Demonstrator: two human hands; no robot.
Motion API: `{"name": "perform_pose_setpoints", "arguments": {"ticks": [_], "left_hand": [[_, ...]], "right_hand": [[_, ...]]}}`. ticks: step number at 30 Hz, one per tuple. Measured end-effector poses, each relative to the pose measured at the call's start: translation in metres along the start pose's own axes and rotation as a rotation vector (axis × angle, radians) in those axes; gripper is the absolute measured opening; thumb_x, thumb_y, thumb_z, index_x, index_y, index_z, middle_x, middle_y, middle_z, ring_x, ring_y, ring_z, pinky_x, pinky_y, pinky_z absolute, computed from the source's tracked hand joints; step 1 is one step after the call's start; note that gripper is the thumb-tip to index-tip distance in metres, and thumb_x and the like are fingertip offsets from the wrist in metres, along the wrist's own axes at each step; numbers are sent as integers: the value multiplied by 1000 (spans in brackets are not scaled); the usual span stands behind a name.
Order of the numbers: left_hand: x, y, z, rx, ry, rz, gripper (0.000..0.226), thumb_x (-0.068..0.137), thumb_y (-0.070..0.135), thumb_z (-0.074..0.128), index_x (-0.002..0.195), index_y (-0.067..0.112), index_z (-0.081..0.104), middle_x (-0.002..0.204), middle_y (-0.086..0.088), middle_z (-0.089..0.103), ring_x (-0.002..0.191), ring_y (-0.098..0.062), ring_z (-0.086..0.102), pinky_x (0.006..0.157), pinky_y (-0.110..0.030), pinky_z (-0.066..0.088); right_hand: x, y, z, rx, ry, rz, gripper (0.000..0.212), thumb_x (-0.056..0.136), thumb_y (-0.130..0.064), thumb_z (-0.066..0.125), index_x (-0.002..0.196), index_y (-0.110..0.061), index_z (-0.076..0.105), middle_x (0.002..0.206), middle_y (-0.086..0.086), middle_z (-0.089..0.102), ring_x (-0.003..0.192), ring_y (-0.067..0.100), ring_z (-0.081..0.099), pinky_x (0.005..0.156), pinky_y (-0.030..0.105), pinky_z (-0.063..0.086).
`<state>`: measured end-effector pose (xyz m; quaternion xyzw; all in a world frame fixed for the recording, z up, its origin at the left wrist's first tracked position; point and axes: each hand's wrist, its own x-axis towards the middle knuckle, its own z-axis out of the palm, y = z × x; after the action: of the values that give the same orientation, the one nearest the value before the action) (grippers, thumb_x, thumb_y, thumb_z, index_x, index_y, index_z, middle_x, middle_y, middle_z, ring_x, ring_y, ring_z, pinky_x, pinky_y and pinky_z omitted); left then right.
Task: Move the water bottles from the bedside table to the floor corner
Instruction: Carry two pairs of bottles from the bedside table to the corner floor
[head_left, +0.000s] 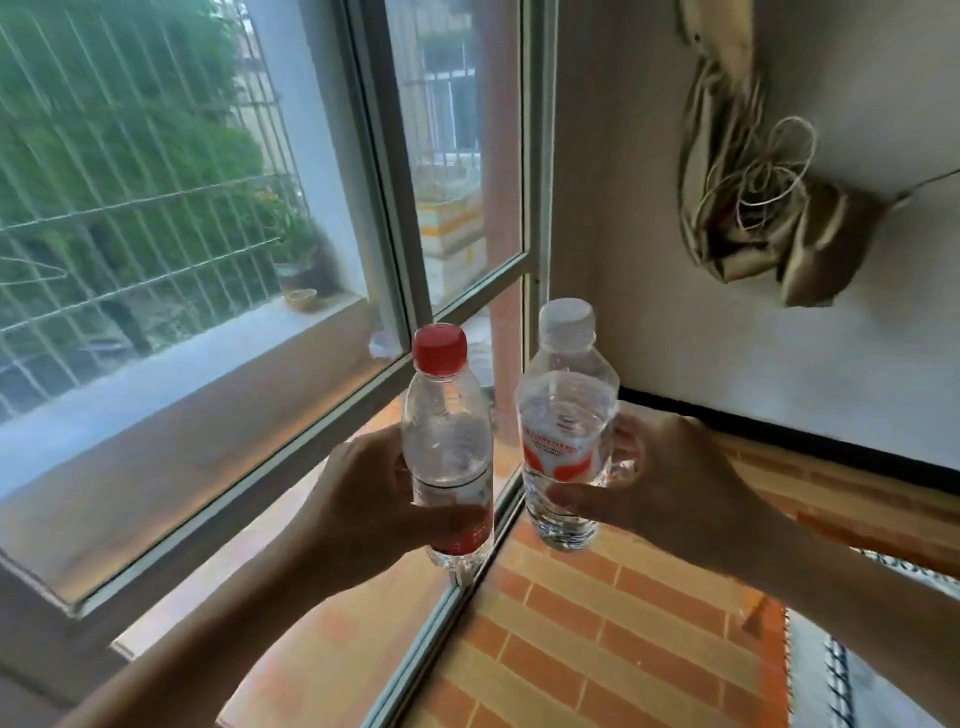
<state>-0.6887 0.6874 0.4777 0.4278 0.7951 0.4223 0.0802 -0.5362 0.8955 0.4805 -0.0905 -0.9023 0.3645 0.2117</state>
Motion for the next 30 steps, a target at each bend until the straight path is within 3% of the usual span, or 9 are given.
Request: {"name": "perform_pose_setpoints", "arguments": {"ticks": [3, 8, 14, 20, 23, 26, 30], "left_hand": [[48, 9, 30, -36, -56, 30, 66, 53, 56, 82, 110, 27, 68, 101, 9, 77, 92, -7, 74, 84, -43, 60], [128, 17, 64, -46, -148, 84, 67, 50, 57, 81, 109, 29, 65, 105, 9, 76, 94, -1, 72, 86, -36, 60], [239, 3, 99, -27, -201, 146, 60, 51, 46, 85, 104, 24, 70, 91, 10, 78, 82, -1, 73, 78, -37, 62], [349, -6, 136, -22, -284, 214, 51, 51, 49, 85, 94, 25, 71, 84, 11, 78, 76, -1, 73, 73, -36, 61], [400, -5, 158, -15, -307, 230, 49, 51, 45, 87, 93, 25, 70, 82, 11, 77, 74, 0, 73, 69, -28, 60], [448, -6, 185, -46, -354, 222, 56, 49, 51, 84, 96, 25, 70, 85, 10, 78, 78, -2, 74, 75, -36, 62], [510, -10, 231, -39, -390, 212, 57, 48, 54, 83, 97, 28, 69, 88, 12, 78, 81, -2, 74, 78, -40, 61]], "right_hand": [[13, 34, -26, 1, 48, 48, 71, 55, -67, 73, 113, -27, 70, 106, -19, 75, 94, -10, 69, 80, 12, 57], [43, 81, -59, -3, 136, 88, 58, 56, -66, 75, 108, -44, 62, 101, -36, 65, 92, -18, 66, 77, 4, 51], [97, 146, -85, 33, 204, 215, 56, 62, -38, 89, 113, -29, 68, 105, -19, 76, 96, -3, 70, 80, 19, 60], [153, 200, -114, 6, 294, 286, 50, 60, -52, 83, 103, -50, 57, 99, -37, 66, 99, -18, 63, 72, 3, 51], [175, 230, -134, -22, 325, 323, 54, 62, -52, 82, 111, -42, 60, 105, -30, 69, 99, -16, 64, 74, 3, 51], [198, 264, -153, -44, 338, 356, 62, 58, -60, 76, 114, -39, 61, 109, -29, 69, 100, -17, 63, 76, 2, 50], [226, 324, -180, -68, 347, 407, 61, 65, -46, 84, 120, -30, 64, 113, -21, 73, 104, -8, 67, 85, 13, 56]]}}
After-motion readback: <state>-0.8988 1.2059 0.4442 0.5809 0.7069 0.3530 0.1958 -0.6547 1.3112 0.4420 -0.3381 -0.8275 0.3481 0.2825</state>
